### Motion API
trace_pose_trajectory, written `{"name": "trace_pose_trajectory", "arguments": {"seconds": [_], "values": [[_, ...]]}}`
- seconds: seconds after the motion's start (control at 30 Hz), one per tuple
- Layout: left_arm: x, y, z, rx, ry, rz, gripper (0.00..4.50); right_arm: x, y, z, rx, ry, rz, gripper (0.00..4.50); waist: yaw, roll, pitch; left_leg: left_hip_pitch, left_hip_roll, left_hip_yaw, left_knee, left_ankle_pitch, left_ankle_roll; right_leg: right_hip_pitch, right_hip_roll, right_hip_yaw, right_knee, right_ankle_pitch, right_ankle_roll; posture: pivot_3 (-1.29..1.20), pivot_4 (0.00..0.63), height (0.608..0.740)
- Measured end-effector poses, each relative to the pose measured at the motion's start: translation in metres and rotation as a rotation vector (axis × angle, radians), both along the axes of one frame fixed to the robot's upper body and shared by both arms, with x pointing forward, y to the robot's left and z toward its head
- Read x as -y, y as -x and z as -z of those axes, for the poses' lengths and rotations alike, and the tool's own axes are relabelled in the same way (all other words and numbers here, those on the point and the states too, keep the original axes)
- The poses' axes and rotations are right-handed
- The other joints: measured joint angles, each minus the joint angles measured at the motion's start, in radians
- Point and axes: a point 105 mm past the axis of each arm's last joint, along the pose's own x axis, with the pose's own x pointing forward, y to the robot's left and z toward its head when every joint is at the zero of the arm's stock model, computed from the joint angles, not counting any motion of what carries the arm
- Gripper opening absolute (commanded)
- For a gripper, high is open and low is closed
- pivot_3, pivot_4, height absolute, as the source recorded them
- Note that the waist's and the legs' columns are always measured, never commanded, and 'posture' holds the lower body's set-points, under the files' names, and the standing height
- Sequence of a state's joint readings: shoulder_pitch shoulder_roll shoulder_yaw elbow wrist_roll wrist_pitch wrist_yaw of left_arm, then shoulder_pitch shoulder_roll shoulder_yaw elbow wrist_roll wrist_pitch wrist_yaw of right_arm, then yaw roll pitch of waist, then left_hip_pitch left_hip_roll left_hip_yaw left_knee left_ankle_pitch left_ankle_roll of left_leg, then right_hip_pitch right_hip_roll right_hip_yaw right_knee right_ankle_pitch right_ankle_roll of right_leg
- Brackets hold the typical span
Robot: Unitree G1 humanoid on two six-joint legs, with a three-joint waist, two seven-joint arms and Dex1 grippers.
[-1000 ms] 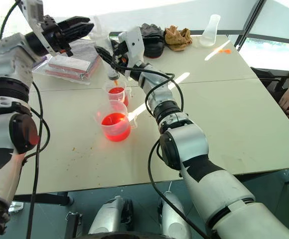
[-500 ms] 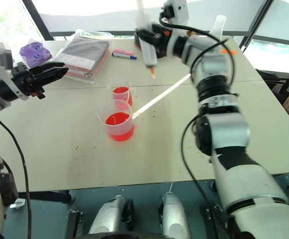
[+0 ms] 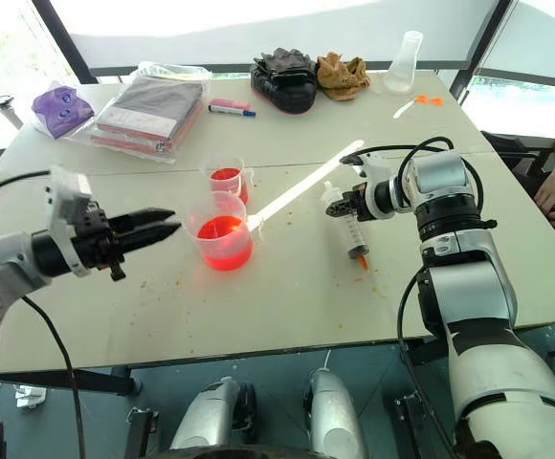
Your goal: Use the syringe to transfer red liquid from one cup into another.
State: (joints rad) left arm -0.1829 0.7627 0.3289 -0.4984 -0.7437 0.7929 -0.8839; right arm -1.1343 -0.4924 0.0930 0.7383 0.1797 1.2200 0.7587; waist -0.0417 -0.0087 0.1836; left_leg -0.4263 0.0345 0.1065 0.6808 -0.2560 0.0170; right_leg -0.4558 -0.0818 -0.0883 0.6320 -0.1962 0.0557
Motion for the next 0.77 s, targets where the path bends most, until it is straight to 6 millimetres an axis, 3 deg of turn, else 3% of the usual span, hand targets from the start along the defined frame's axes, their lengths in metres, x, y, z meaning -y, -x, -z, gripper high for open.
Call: {"name": "trace_pose_trajectory", "arguments": {"seconds": [0.03,0.1,0.27,0.47,0.53,0.63,0.7,0.77], "values": [[0.003,0.003,0.002,-0.008,0.0,0.01,1.35,0.0,-0.001,0.002,-0.001,0.008,0.011,1.49,0.0,0.0,0.0,0.0,0.0,0.0,0.0,0.0,0.0,0.0,0.0,0.0,0.0,0.0,0.0,0.0,0.15,0.74],[0.006,0.006,0.0,-0.003,0.01,0.019,1.37,0.0,0.0,0.005,-0.003,0.019,0.031,2.47,0.005,0.0,0.0,0.0,0.0,-0.001,0.001,0.0,0.0,0.001,0.0,0.0,0.0,0.0,0.0,0.0,0.15,0.74],[0.006,0.004,-0.002,0.003,0.022,-0.003,1.37,-0.005,0.003,0.007,-0.008,0.027,0.036,4.41,0.007,0.0,0.0,0.0,0.0,-0.001,0.001,0.0,0.0,0.0,0.0,0.0,-0.001,0.0,0.0,0.0,0.15,0.74],[0.008,0.0,-0.01,0.02,0.06,-0.004,1.37,0.003,0.005,0.006,0.022,0.051,0.034,4.41,0.019,0.0,0.0,-0.001,0.0,0.0,0.001,0.0,0.0,0.0,0.0,0.0,-0.001,0.0,0.0,0.0,0.15,0.74],[0.007,0.0,-0.013,0.017,0.091,-0.007,1.37,0.013,0.006,-0.005,0.057,0.045,0.024,4.41,0.026,0.001,0.001,-0.001,-0.001,0.0,0.001,0.0,0.0,-0.001,0.0,0.001,-0.001,0.0,0.0,0.0,0.15,0.74],[0.0,-0.003,-0.018,0.003,0.153,-0.044,1.37,0.02,0.014,-0.041,0.136,-0.055,-0.025,4.41,0.028,0.001,0.001,-0.002,0.0,0.0,0.0,0.0,0.001,-0.002,0.0,0.001,-0.002,0.0,0.0,0.0,0.15,0.74],[-0.006,-0.005,-0.02,0.001,0.213,-0.089,1.37,0.021,0.03,-0.076,0.226,-0.152,-0.111,4.41,0.029,0.001,0.001,-0.002,0.0,-0.001,-0.001,-0.001,0.001,-0.002,0.0,0.0,-0.002,0.0,0.0,0.0,0.15,0.74],[-0.009,-0.005,-0.013,-0.026,0.242,-0.122,1.37,0.025,0.05,-0.097,0.342,-0.164,-0.193,4.41,0.033,0.0,0.0,-0.002,0.0,-0.002,-0.002,-0.001,0.001,-0.001,0.0,0.0,-0.003,-0.001,0.001,0.0,0.15,0.74]]}}
